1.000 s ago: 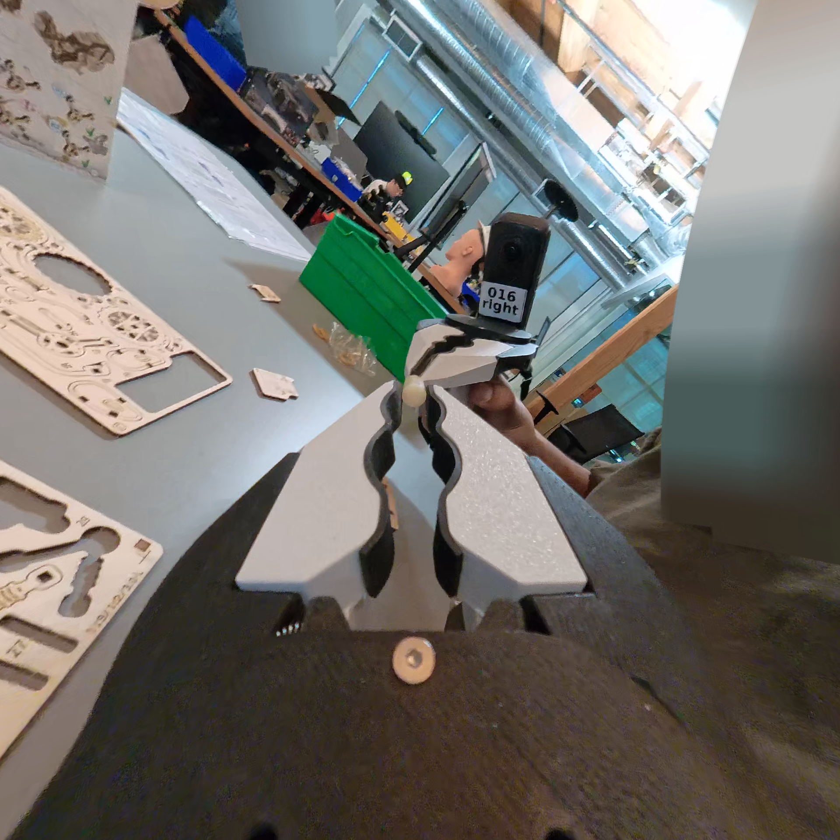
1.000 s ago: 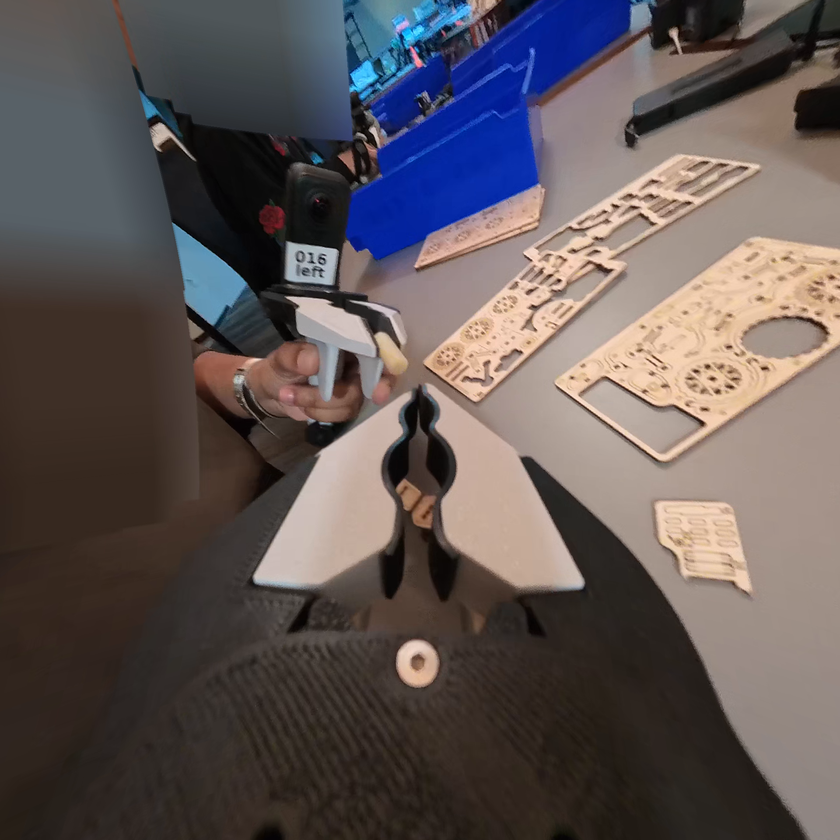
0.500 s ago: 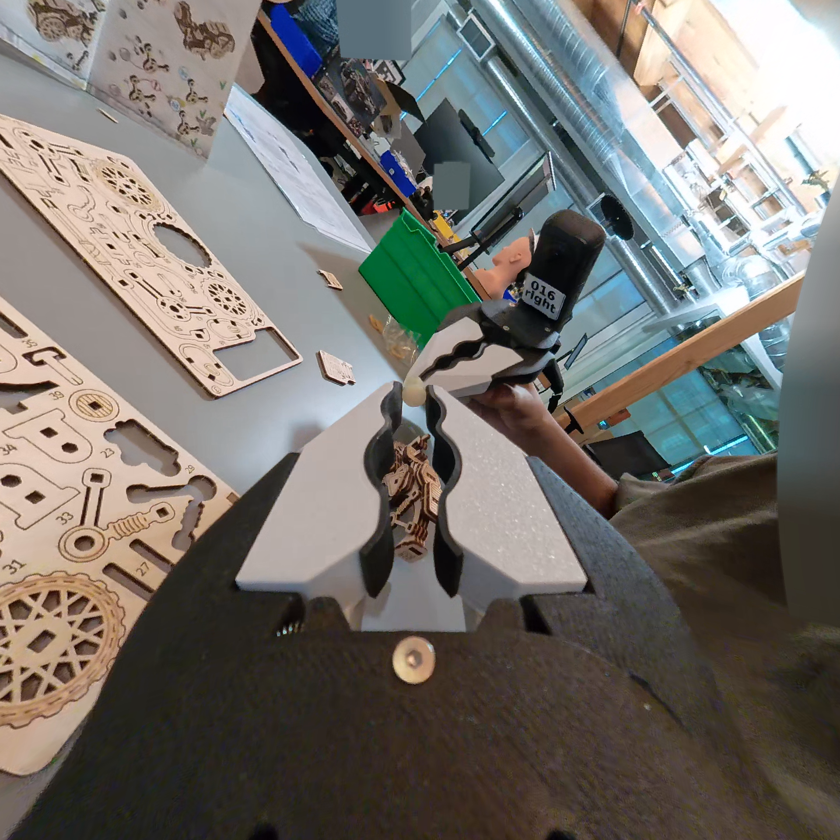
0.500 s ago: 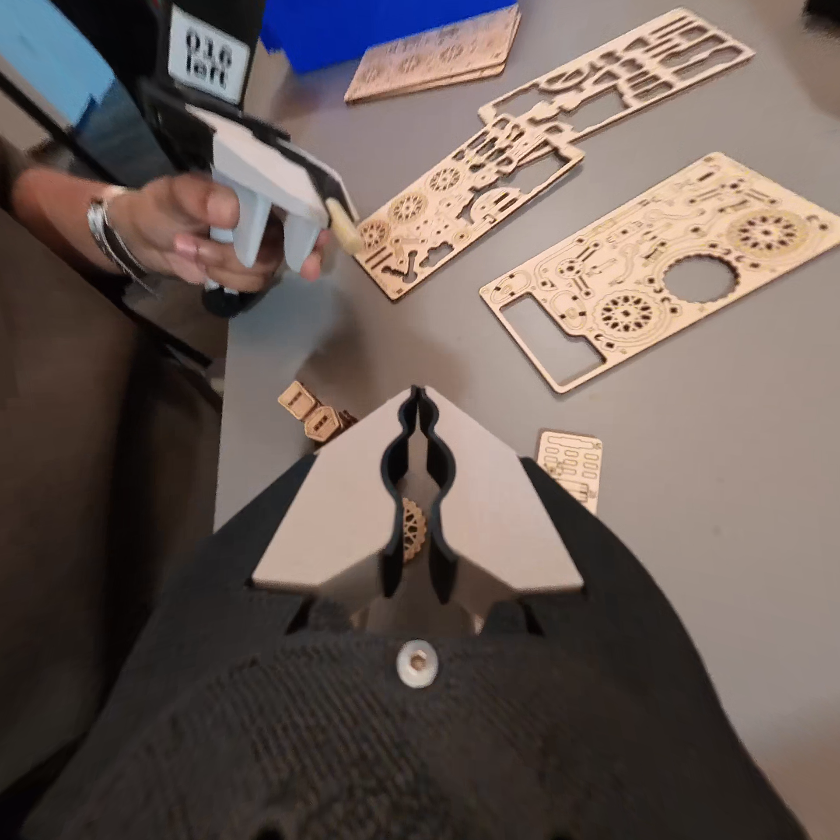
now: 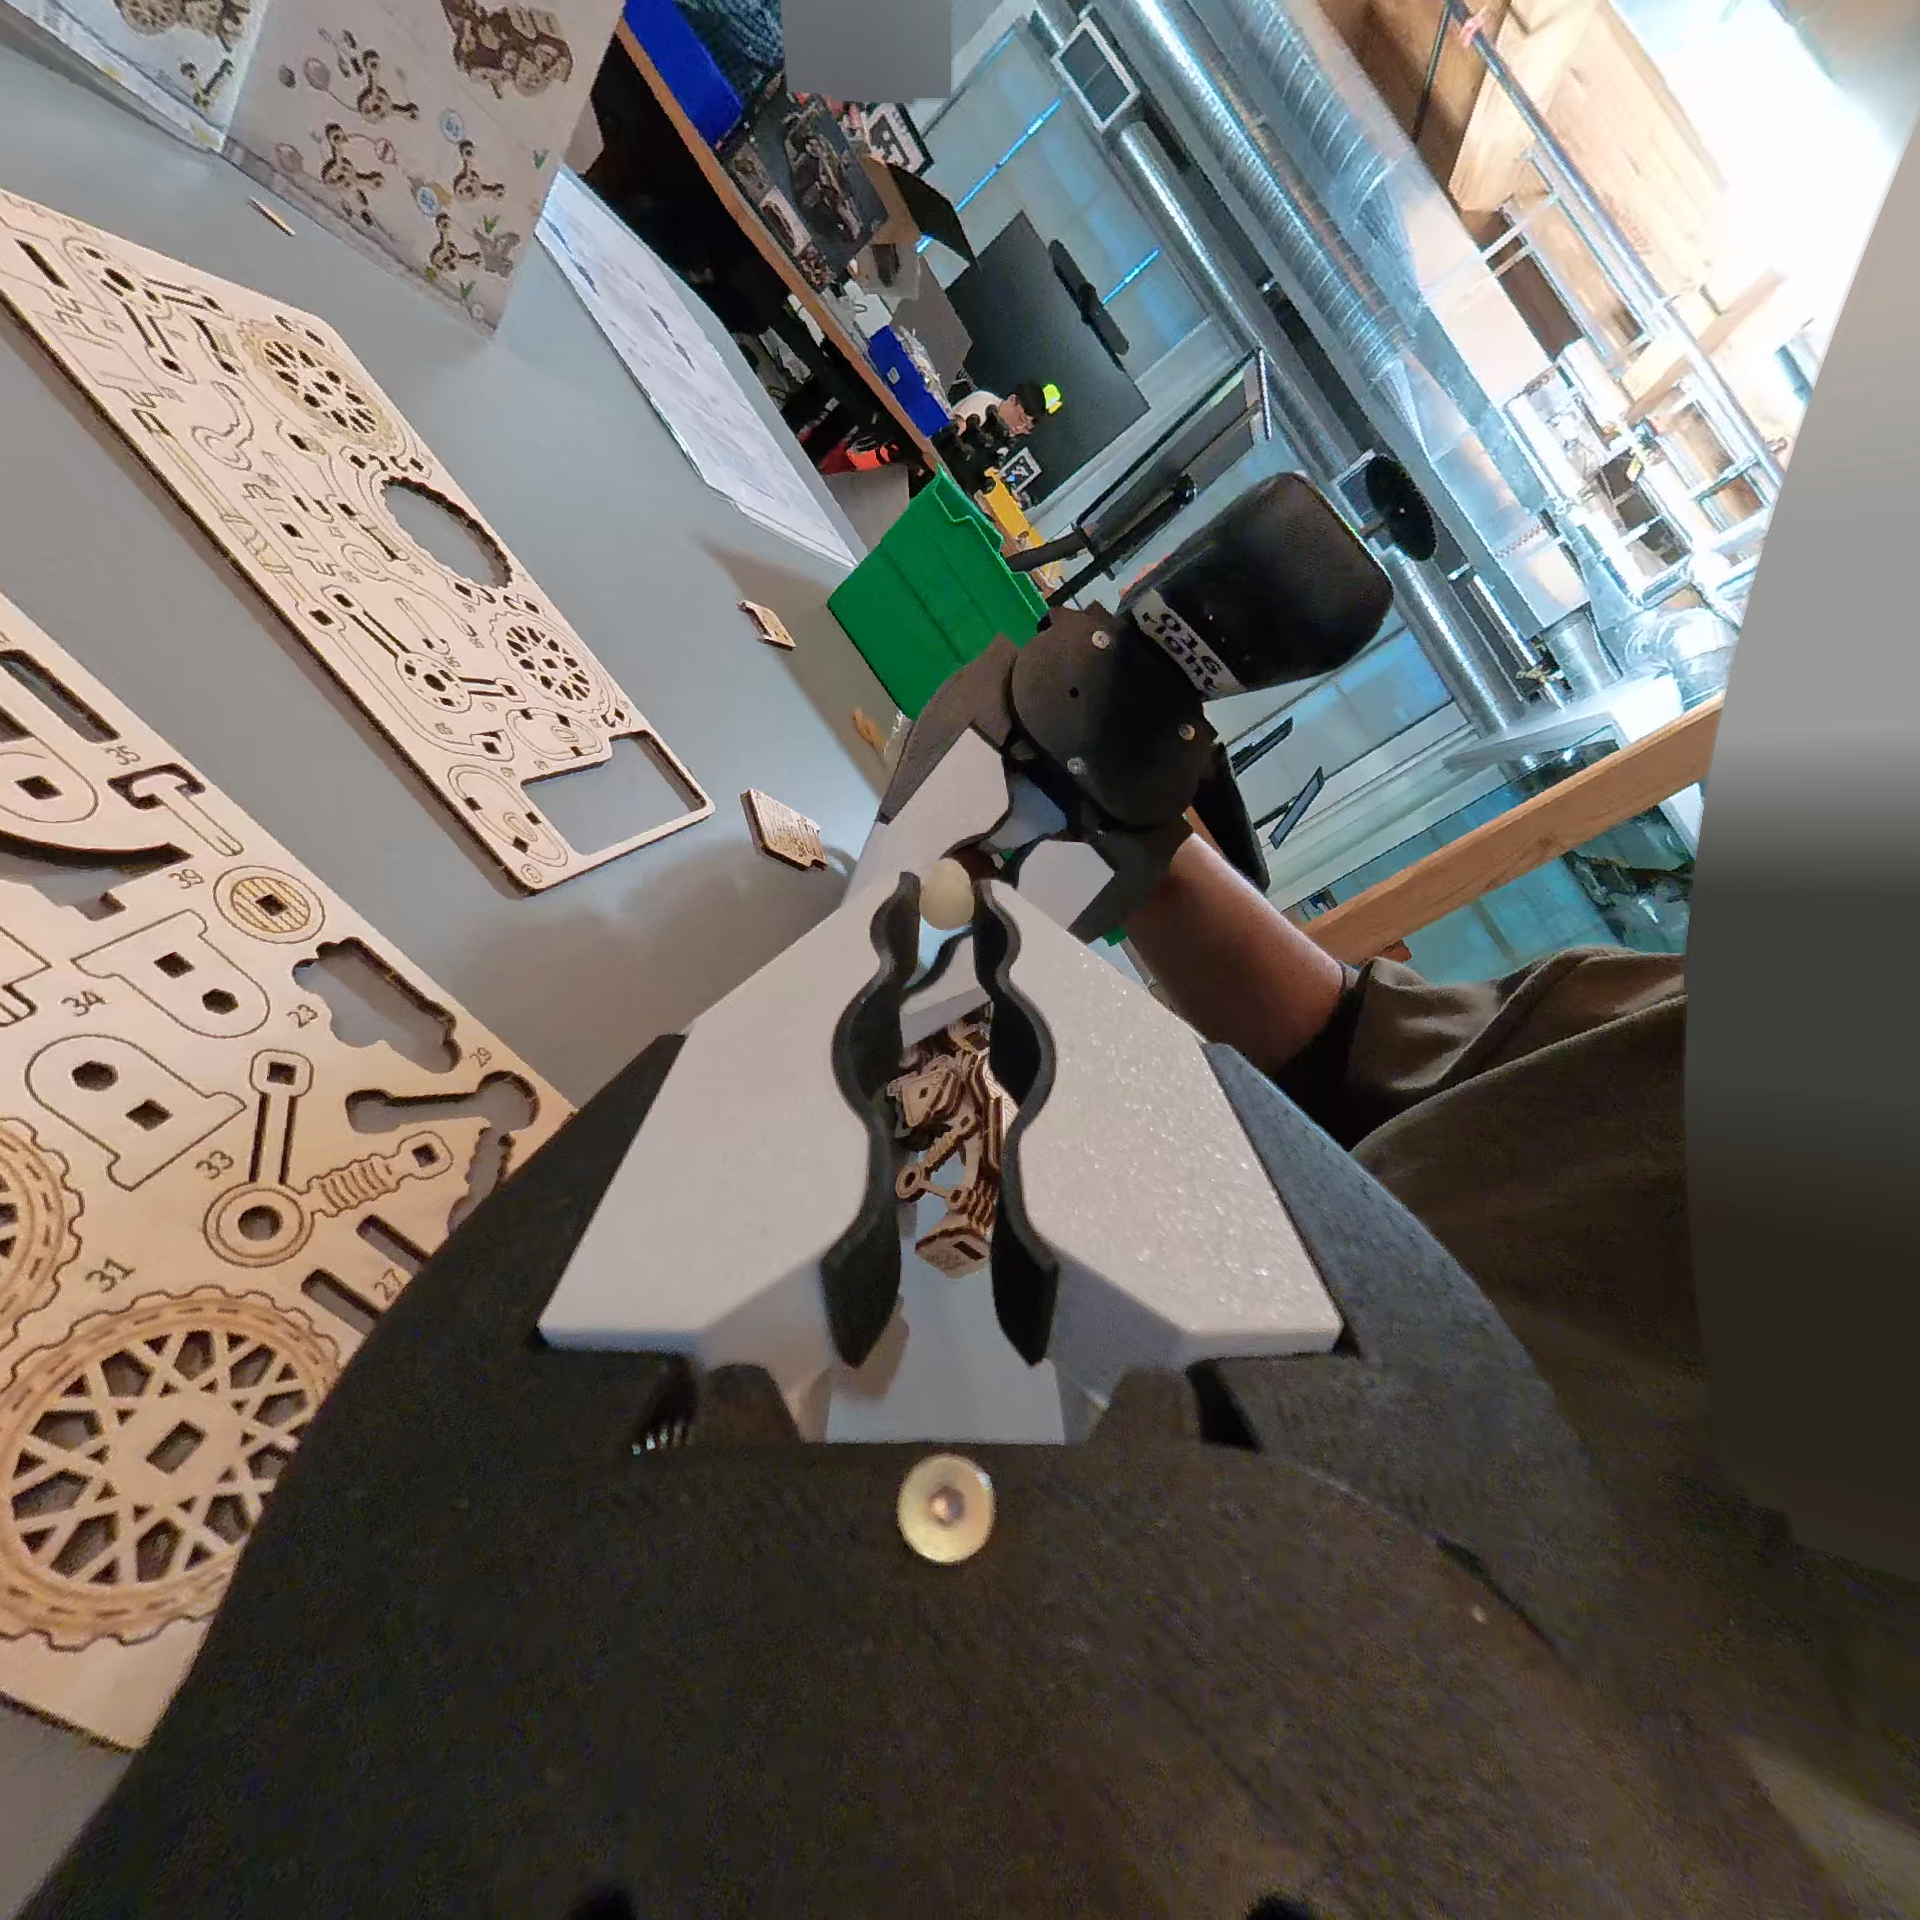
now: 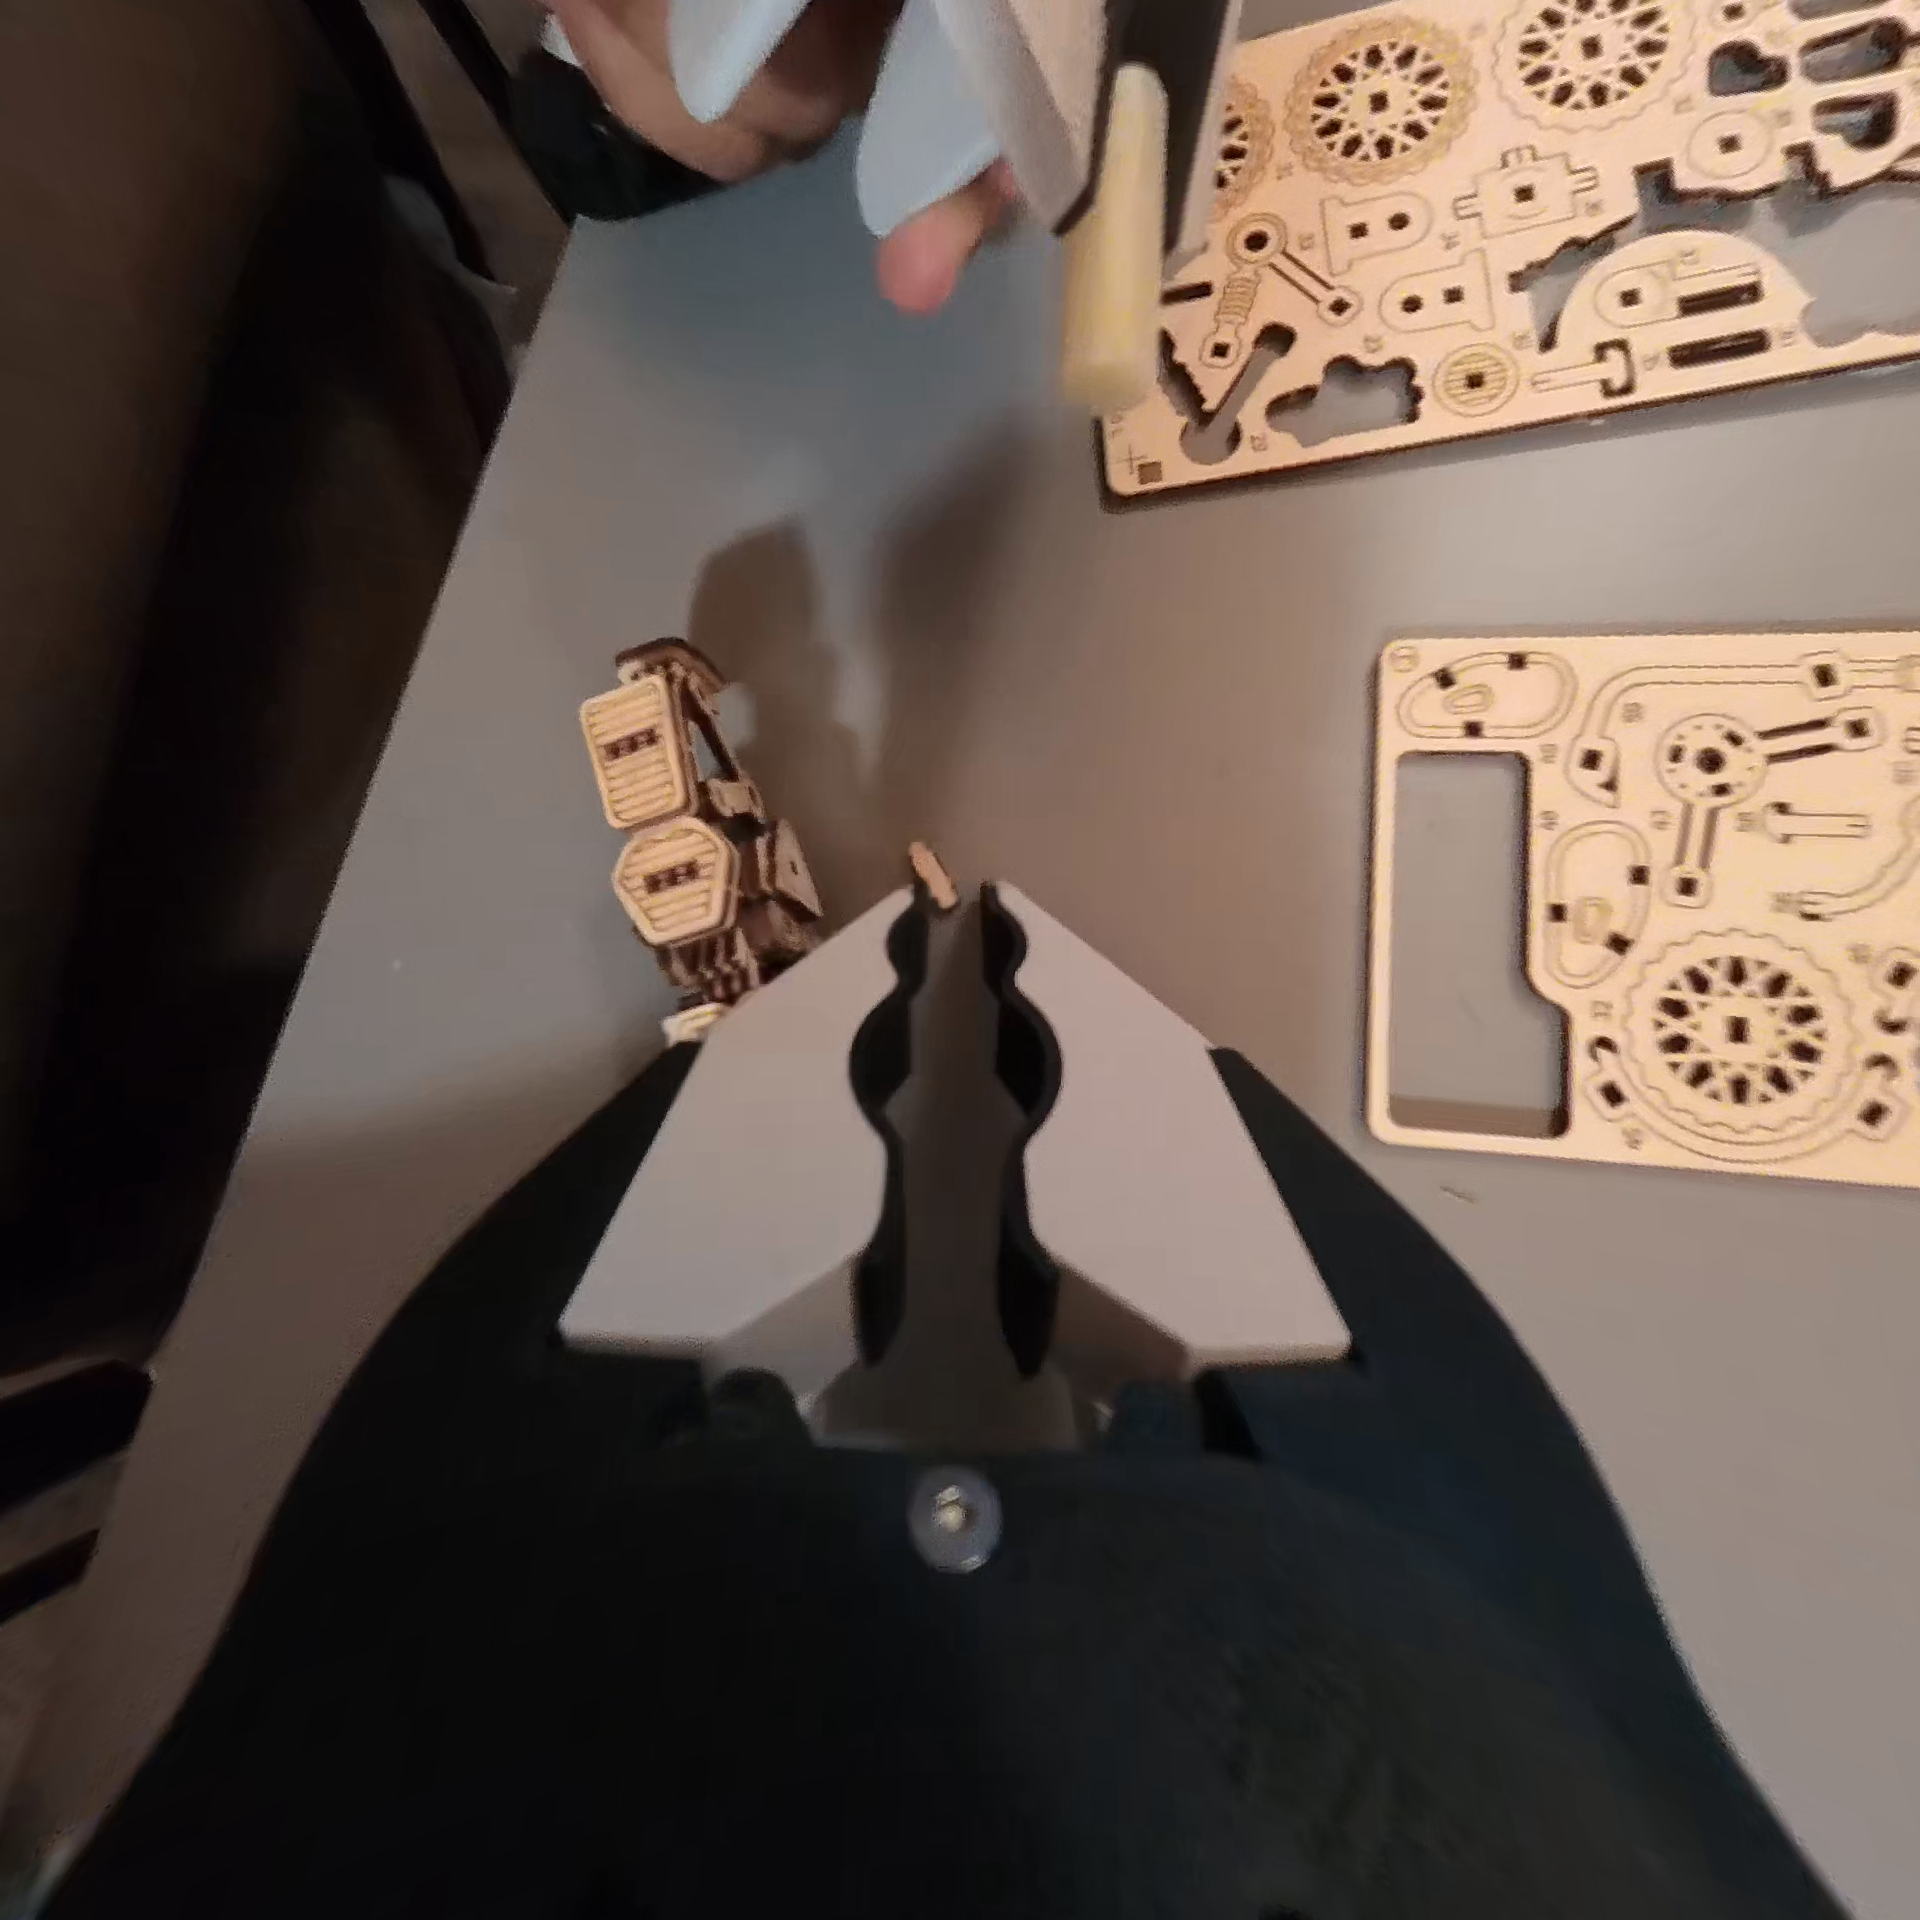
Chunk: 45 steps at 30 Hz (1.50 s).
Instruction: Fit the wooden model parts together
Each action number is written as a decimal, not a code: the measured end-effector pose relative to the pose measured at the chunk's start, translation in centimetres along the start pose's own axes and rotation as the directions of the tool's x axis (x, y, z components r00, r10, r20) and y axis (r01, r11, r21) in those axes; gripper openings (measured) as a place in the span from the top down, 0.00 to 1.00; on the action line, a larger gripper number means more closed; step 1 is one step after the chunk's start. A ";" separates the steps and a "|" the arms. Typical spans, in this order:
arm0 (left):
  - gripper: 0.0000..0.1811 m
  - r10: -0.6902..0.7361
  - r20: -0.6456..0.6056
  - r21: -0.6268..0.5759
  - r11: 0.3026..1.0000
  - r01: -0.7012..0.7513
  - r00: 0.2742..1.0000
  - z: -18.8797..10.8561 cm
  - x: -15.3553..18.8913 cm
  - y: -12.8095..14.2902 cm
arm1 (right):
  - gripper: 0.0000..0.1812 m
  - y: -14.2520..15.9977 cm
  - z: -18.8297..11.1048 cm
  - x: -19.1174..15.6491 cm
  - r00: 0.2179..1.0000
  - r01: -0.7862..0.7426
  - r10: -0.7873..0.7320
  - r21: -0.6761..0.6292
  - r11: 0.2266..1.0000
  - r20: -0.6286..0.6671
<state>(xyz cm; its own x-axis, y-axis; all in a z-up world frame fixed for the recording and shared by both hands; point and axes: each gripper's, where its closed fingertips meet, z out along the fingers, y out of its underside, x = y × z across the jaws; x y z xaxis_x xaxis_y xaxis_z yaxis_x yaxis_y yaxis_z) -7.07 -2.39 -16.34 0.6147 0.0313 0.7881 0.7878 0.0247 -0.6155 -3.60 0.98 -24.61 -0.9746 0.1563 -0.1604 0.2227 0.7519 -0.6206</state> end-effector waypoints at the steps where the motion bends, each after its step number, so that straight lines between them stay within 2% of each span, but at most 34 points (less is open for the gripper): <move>1: 0.96 -0.005 -0.002 -0.001 1.000 0.005 1.000 0.0 -0.1 0.0 | 1.00 0.1 -0.1 0.4 1.000 0.010 -0.010 -0.011 1.000 -0.025; 5: 0.96 -0.026 -0.012 -0.008 1.000 0.026 1.000 0.1 -0.2 0.1 | 0.99 0.5 -0.7 2.3 0.992 -0.013 0.012 -0.010 1.000 -0.122; 8: 0.96 -0.036 -0.018 -0.008 0.999 0.036 0.999 0.1 -0.3 0.1 | 0.99 0.5 -1.1 2.6 0.988 -0.063 0.066 0.027 0.998 -0.142; 13: 0.96 -0.044 -0.023 -0.005 0.999 0.043 0.999 -0.1 -0.2 0.0 | 0.97 -0.3 -1.2 1.2 0.986 -0.138 0.144 0.067 0.988 -0.081; 21: 0.96 -0.040 -0.029 -0.010 0.999 0.040 0.999 -0.1 0.1 0.1 | 0.94 -0.7 0.3 -0.1 0.984 -0.176 0.176 -0.002 0.984 0.027; 26: 0.96 -0.036 -0.027 -0.004 0.999 0.036 0.999 -0.3 0.1 -0.1 | 0.96 -0.2 -0.3 1.6 0.988 -0.115 0.109 -0.041 0.993 -0.112; 34: 0.96 -0.041 -0.033 -0.007 0.999 0.041 0.999 -0.3 0.1 -0.1 | 0.92 -0.1 -2.0 1.6 0.971 -0.189 0.194 0.043 0.981 -0.142; 39: 0.96 -0.044 -0.033 -0.011 0.999 0.044 0.998 -0.2 0.1 0.0 | 0.93 0.1 -1.5 0.9 0.951 -0.272 0.280 0.072 0.959 -0.133; 45: 0.96 -0.045 -0.030 -0.013 0.999 0.044 0.999 -0.2 0.0 0.1 | 0.98 0.6 -0.7 1.1 0.950 -0.221 0.224 0.036 0.975 -0.219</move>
<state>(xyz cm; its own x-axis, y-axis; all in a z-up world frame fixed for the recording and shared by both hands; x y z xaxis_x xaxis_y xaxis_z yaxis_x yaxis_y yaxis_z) -6.99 -2.56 -16.37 0.5798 -0.0003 0.8148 0.8147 0.0135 -0.5797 -4.58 2.07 -24.63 -0.8811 0.4566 -0.1232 0.4334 0.6751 -0.5970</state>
